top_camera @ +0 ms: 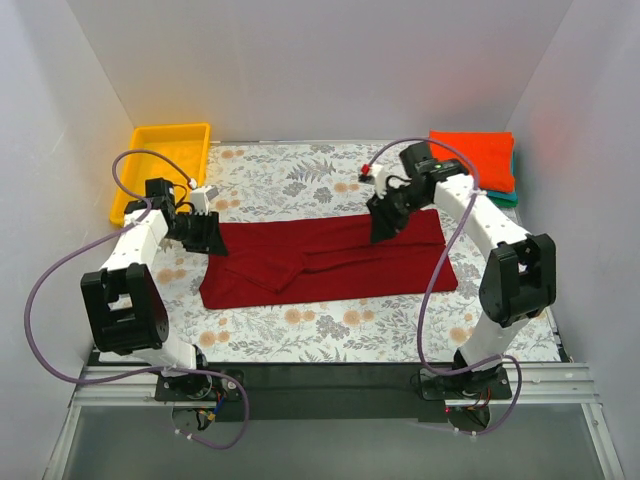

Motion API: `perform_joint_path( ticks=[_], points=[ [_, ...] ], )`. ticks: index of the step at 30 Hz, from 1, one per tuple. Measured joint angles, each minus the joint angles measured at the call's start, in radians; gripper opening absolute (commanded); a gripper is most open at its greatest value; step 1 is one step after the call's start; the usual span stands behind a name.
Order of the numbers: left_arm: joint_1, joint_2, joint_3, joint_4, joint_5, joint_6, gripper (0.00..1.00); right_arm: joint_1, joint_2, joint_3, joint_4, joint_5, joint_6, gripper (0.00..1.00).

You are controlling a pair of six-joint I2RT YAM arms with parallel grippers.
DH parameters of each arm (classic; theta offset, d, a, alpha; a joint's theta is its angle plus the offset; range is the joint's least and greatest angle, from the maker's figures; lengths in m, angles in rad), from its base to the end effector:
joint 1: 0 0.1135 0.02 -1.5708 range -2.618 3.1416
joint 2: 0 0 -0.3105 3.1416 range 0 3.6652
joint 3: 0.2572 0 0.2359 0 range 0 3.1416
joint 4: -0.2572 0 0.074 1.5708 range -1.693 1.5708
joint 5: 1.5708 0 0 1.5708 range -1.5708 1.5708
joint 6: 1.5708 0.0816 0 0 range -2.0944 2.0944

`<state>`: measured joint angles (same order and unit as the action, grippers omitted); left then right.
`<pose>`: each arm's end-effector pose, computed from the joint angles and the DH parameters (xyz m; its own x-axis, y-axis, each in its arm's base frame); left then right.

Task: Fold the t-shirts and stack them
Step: Fold the tshirt

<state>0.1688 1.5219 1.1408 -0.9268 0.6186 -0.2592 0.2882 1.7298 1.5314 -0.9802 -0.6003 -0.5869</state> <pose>0.2795 -0.0004 0.2588 -0.9231 -0.3691 -0.1077 -0.2327 0.7592 -0.6079 0.3308 0.1461 0.3033 -0.4932 -0.6228 -0.6073 -0.8583 0.4622 0.2230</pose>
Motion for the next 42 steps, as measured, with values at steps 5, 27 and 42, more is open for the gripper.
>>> perform_joint_path(
  ticks=[5,27,42],
  points=[
    [0.000,0.044,-0.052,0.047,0.007,-0.112,0.34,0.242,-0.021,-0.094,0.228,0.002,0.145,0.44],
    [0.070,0.208,0.040,0.009,0.034,-0.245,0.42,0.842,0.232,-0.126,0.647,0.422,-0.191,0.56],
    [0.092,0.204,0.041,-0.024,0.042,-0.212,0.43,0.845,0.317,-0.061,0.670,0.489,-0.294,0.01]
  ],
)
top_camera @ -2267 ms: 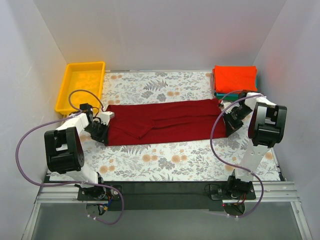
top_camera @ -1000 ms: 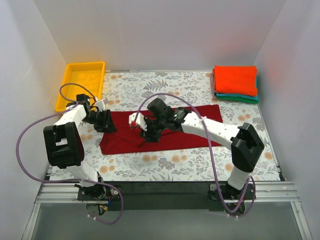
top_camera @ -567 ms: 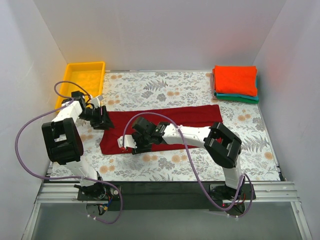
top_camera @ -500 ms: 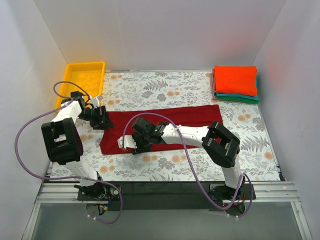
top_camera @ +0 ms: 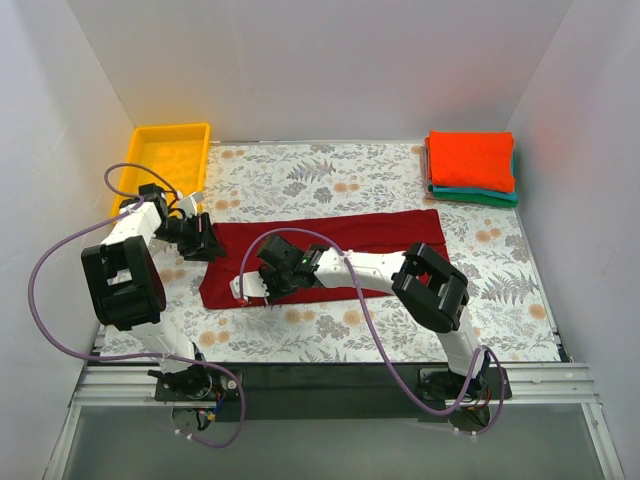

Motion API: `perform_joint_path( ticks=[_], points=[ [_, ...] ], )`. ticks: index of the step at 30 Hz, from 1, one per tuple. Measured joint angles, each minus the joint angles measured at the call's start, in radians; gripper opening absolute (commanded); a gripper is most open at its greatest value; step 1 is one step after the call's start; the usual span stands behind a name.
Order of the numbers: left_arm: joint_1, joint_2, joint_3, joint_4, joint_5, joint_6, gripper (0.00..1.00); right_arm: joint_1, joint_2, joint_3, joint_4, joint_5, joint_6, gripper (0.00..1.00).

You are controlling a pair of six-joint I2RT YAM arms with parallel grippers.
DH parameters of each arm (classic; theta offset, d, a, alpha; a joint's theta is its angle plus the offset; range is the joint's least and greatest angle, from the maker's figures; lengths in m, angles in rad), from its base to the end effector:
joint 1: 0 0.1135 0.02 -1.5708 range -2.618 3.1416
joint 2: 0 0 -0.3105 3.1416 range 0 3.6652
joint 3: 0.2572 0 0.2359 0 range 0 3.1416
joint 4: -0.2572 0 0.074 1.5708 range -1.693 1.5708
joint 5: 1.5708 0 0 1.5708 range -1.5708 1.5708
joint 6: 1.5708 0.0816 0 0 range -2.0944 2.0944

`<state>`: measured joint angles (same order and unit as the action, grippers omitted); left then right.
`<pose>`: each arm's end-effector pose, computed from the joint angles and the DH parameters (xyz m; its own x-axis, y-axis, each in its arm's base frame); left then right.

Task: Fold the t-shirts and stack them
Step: Fold the tshirt

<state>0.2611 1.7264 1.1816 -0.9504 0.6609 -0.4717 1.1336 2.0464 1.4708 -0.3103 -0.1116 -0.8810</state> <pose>0.3074 0.0303 0.2153 -0.7859 -0.5813 0.2108 -0.5794 0.5731 -0.5796 0.1968 0.4426 0.1956 0.5088 -0.7219 -0.4691 -0.8449 -0.3141 -0.4331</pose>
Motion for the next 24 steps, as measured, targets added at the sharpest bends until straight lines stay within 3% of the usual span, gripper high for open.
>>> perform_joint_path(
  ticks=[8,19,22,24],
  points=[
    [0.000,0.000,0.000,0.000,0.012,0.003,0.43,-0.033,0.000,0.001,0.000,0.004,0.003,0.01],
    [0.002,-0.002,0.000,0.001,0.017,0.005,0.47,-0.305,0.014,0.098,0.091,-0.050,0.208,0.01],
    [0.003,-0.006,0.000,0.001,0.020,0.009,0.48,-0.337,0.055,0.126,0.113,-0.053,0.275,0.06],
    [0.004,-0.009,0.000,0.002,0.020,0.011,0.49,-0.341,0.078,0.129,0.113,-0.053,0.308,0.01]
  ],
)
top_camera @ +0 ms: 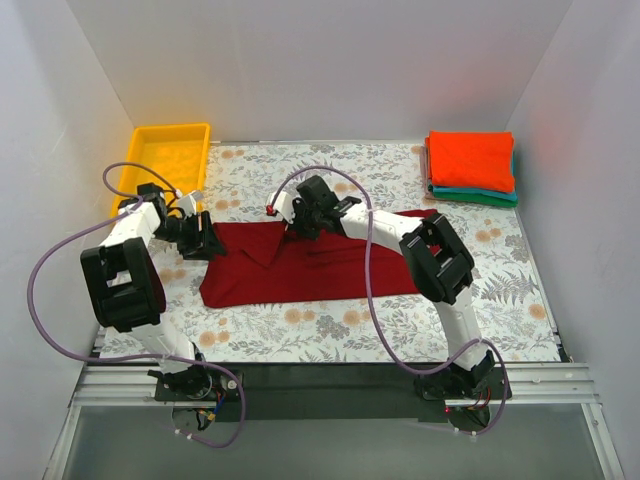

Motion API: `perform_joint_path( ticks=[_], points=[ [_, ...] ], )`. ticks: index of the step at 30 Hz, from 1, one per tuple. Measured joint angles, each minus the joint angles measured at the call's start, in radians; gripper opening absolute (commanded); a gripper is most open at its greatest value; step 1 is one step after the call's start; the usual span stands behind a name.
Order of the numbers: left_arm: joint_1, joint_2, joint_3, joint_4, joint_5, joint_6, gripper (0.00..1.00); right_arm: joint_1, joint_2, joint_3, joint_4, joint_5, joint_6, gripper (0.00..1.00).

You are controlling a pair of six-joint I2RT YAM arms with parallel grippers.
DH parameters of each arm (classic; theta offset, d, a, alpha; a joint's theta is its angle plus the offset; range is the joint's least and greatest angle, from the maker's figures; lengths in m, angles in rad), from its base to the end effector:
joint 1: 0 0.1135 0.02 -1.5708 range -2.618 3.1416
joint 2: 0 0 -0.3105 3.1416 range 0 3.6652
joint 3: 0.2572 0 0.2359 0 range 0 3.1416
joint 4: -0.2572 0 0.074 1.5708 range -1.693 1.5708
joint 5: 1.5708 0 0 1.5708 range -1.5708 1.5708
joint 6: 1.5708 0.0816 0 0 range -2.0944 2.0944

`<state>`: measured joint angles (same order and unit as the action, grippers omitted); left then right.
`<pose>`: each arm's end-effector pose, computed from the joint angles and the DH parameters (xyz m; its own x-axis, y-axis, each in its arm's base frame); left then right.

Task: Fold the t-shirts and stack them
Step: Fold the tshirt

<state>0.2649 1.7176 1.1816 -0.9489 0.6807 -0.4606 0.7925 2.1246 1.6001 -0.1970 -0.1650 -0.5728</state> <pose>0.3068 0.0300 0.2188 -0.7941 -0.5733 0.2018 -0.5630 0.5686 -0.5998 0.3603 0.3846 0.2132 0.0379 -0.7230 -0.6898 -0.9144 0.2533 -0.3158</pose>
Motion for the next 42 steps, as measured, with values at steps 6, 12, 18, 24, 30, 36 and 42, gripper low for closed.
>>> perform_joint_path(
  ticks=[6,12,18,24,30,36,42],
  points=[
    [-0.004,-0.062,-0.008,0.037,0.021,0.041,0.42,-0.032,0.061,0.027,-0.018,-0.020,0.131,0.05],
    [-0.109,-0.196,-0.057,0.151,-0.003,0.211,0.31,-0.086,0.097,0.122,-0.051,-0.074,0.232,0.37],
    [-0.245,-0.284,-0.181,0.290,0.018,0.502,0.36,-0.109,0.122,0.173,-0.111,-0.140,0.318,0.40],
    [-0.362,-0.325,-0.326,0.438,0.011,0.775,0.38,-0.124,0.126,0.171,-0.165,-0.172,0.402,0.41],
    [-0.453,-0.331,-0.412,0.547,-0.001,0.966,0.38,-0.188,0.087,0.103,-0.179,-0.236,0.474,0.42],
    [-0.508,-0.312,-0.441,0.595,-0.030,1.073,0.38,-0.232,-0.012,0.021,-0.211,-0.321,0.512,0.36],
    [-0.519,-0.257,-0.455,0.613,-0.057,1.133,0.38,-0.200,-0.037,0.021,-0.196,-0.478,0.554,0.31]
  ],
)
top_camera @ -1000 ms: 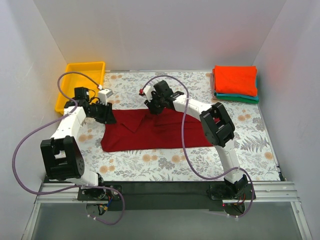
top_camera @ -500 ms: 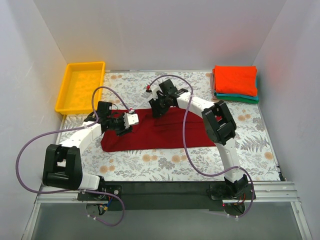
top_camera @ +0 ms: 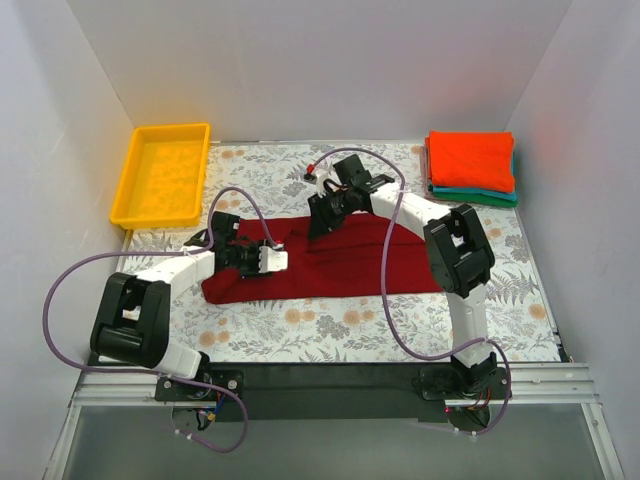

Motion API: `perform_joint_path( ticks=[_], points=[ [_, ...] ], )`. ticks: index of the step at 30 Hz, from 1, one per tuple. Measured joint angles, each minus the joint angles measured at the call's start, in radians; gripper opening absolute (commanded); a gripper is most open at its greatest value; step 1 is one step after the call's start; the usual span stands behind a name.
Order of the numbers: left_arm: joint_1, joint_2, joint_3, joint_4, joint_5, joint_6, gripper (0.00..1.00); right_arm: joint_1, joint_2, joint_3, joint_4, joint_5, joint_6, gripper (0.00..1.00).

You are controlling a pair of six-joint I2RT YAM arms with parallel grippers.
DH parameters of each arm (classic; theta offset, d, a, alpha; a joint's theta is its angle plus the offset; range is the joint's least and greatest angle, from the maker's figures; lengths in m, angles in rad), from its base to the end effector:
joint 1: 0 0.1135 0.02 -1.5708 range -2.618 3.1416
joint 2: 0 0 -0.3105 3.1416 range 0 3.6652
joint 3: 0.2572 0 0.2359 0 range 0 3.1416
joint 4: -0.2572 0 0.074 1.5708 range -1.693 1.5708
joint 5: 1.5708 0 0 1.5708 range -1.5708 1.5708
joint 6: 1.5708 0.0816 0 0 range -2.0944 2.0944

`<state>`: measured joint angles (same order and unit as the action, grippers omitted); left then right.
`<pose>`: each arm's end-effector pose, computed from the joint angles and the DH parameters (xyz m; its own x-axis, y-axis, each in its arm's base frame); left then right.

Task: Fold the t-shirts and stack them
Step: Fold the tshirt

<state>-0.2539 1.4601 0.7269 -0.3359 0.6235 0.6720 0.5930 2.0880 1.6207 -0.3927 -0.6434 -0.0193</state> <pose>0.2424 -0.1121 0.1910 -0.3680 0.6176 -0.6951 0.9006 0.4226 -0.1012 0.3832 0.3173 0.2286 -0.6134 -0.4320 -0.6611 -0.7837 0.4365 0.4420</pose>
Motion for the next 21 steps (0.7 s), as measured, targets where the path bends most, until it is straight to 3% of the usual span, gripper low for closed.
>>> perform_joint_path(
  ticks=[9,16,21],
  points=[
    [-0.004,0.070,-0.001,0.034,-0.032,0.027,0.35,0.075,0.048,0.002,0.053,-0.143,0.084,0.29],
    [-0.004,0.097,0.004,0.085,-0.039,0.014,0.24,0.074,0.174,0.012,0.057,-0.141,0.103,0.28],
    [-0.004,0.109,0.014,0.097,-0.041,-0.003,0.26,0.069,0.188,0.012,0.062,-0.145,0.117,0.28]
  ],
)
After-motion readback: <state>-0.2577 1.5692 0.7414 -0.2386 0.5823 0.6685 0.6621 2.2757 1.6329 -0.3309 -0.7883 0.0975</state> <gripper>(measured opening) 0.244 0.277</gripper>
